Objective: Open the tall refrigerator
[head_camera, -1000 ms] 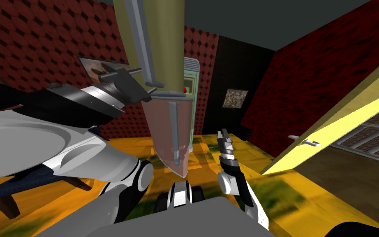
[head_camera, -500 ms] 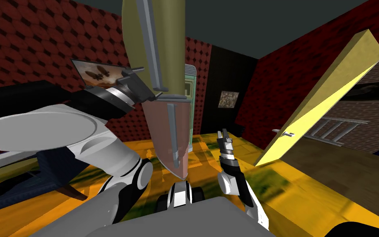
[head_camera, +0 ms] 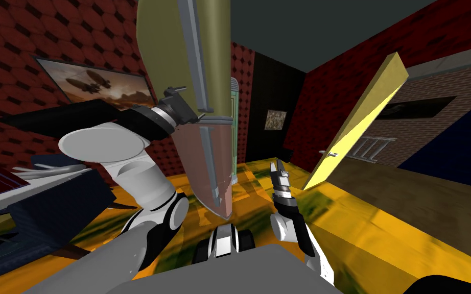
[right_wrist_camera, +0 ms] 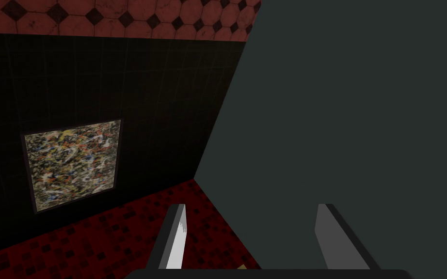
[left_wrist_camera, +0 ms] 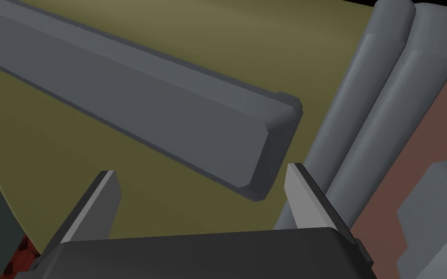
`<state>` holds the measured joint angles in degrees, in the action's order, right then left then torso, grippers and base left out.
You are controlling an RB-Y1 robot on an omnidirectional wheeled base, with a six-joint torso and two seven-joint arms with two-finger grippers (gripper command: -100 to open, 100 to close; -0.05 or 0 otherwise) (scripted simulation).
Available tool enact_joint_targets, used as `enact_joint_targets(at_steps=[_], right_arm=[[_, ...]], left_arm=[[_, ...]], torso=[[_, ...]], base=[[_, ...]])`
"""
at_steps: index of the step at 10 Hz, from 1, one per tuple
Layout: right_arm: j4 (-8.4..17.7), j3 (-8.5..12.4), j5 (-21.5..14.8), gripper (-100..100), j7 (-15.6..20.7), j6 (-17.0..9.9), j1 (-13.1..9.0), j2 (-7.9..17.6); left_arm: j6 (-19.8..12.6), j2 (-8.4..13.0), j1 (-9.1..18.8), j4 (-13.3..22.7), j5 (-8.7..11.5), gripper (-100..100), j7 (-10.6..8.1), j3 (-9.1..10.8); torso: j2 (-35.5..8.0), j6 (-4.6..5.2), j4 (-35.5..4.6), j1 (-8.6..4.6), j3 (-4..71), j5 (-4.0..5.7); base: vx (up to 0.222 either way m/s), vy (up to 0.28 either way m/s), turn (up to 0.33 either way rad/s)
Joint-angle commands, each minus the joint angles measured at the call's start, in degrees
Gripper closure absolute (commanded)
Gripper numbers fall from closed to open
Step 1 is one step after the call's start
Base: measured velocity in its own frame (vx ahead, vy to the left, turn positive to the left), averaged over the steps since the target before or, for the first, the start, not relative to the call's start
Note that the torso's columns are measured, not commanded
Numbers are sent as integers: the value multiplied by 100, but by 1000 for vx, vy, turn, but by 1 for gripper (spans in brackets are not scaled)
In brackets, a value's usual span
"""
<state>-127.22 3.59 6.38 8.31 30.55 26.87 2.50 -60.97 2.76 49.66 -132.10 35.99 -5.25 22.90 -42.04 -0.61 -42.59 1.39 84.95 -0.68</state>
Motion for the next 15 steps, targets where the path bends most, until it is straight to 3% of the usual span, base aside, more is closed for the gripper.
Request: enact_joint_targets(at_steps=[1,5,6,7,8,12,13,15], right_arm=[[0,-1,0,0,0,0,0,-1],[-1,-2,0,0,0,1,1,-2],[-1,-2,0,0,0,1,1,-2],[-1,-1,0,0,0,1,1,-1],[-1,0,0,0,0,0,0,0],[0,1,0,0,0,0,0,1],[0,1,0,0,0,0,0,1],[-1,-1,0,0,0,0,1,-1]], left_arm=[[354,57,49,291,-47,100,4,105],[482,57,49,291,-47,100,4,105],[220,-113,-82,122,76,100,19,-18],[92,-160,-115,-68,222,100,17,48],[92,-160,-115,-68,222,100,17,48],[-420,-352,-250,-783,807,100,8,312],[-420,-352,-250,-831,807,100,8,312],[-676,-447,-317,-1176,1099,100,4,443]], torso=[[54,-1,0,-25,58,10],[47,3,-14,19,58,0],[36,8,-4,33,37,-13],[7,18,4,43,3,-16],[-19,18,2,45,-21,-15],[19,15,24,2,16,-4],[21,20,27,-13,19,3],[-8,12,27,-44,-22,10]], base=[[0,0,0],[10,-16,5],[-36,62,-39],[-68,157,-49],[-41,159,-26],[-53,234,-11],[-114,165,-8],[-74,132,-41]])
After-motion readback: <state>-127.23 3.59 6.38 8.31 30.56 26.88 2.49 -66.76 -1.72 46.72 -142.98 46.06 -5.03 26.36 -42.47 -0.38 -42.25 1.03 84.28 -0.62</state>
